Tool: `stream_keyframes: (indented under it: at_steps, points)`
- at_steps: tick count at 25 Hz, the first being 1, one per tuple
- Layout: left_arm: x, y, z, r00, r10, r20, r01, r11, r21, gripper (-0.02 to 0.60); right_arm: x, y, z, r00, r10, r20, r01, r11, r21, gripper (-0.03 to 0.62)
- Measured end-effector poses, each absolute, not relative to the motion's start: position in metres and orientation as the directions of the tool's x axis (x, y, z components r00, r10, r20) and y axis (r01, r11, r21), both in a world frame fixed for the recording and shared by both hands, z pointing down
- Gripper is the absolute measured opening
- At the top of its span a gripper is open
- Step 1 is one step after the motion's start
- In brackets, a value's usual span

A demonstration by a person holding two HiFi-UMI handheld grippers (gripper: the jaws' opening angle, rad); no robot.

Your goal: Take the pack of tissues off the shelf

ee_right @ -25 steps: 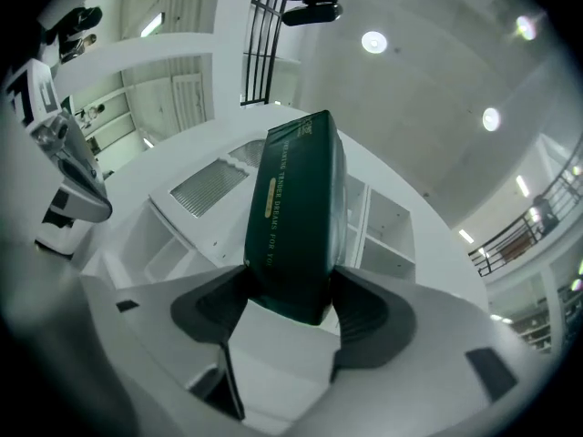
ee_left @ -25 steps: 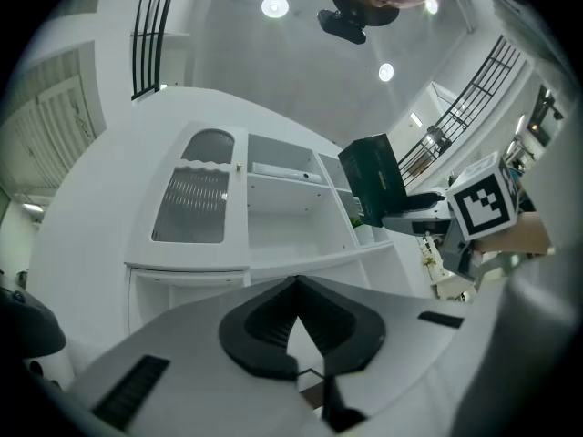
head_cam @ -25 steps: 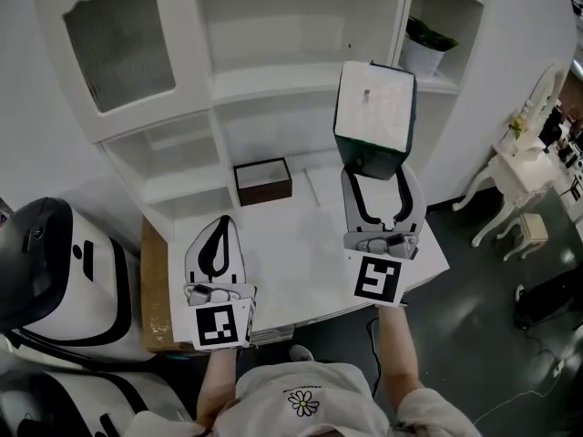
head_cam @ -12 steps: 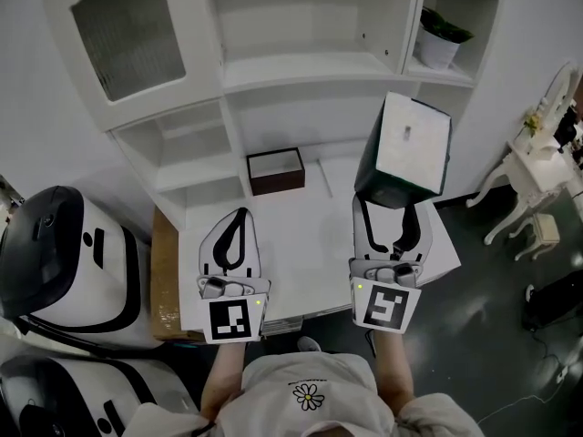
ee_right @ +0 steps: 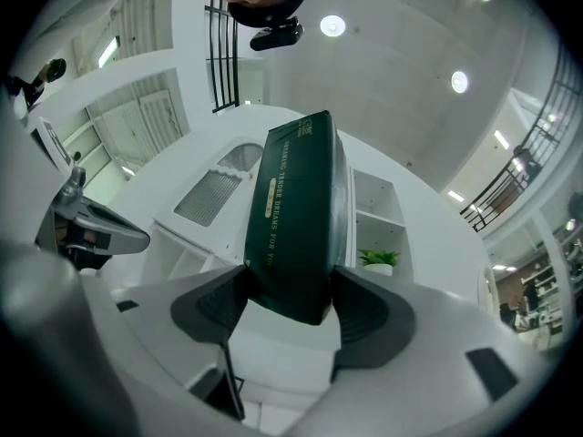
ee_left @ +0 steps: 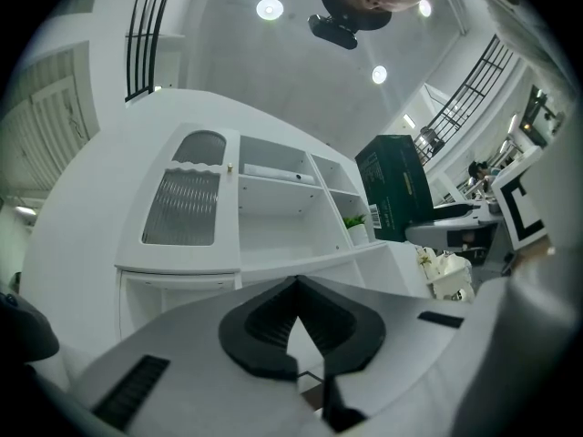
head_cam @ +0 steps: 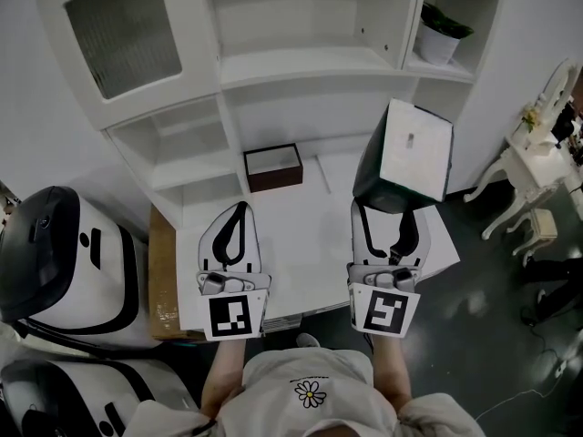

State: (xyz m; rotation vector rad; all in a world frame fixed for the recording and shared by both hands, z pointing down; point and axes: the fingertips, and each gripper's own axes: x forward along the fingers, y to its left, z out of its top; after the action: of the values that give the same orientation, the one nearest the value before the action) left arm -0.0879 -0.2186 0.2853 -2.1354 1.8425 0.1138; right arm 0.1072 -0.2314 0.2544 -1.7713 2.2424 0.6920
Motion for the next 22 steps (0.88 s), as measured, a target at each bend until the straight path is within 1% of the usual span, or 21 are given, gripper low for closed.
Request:
stream_keyframes:
  at_steps: [10,22]
  points:
    - [-0.0836,-0.2212,0.288,0.181,-0.947,-0.263,-0.974,-0.137,-0.178,-0.002,0.1048,-0.228,0.2516,-0.268,-0.861,-0.432,-0.952,0.166,0.258,0.298]
    - [-0.0844,-0.2263,0.2871,0.183,-0.947,-0.262,-0.973,-0.136,-0.188,-0.002,0.1081,-0.2318,0.252,-0.259,-0.863,-0.434,-0.956,0.163,0.245,0.298]
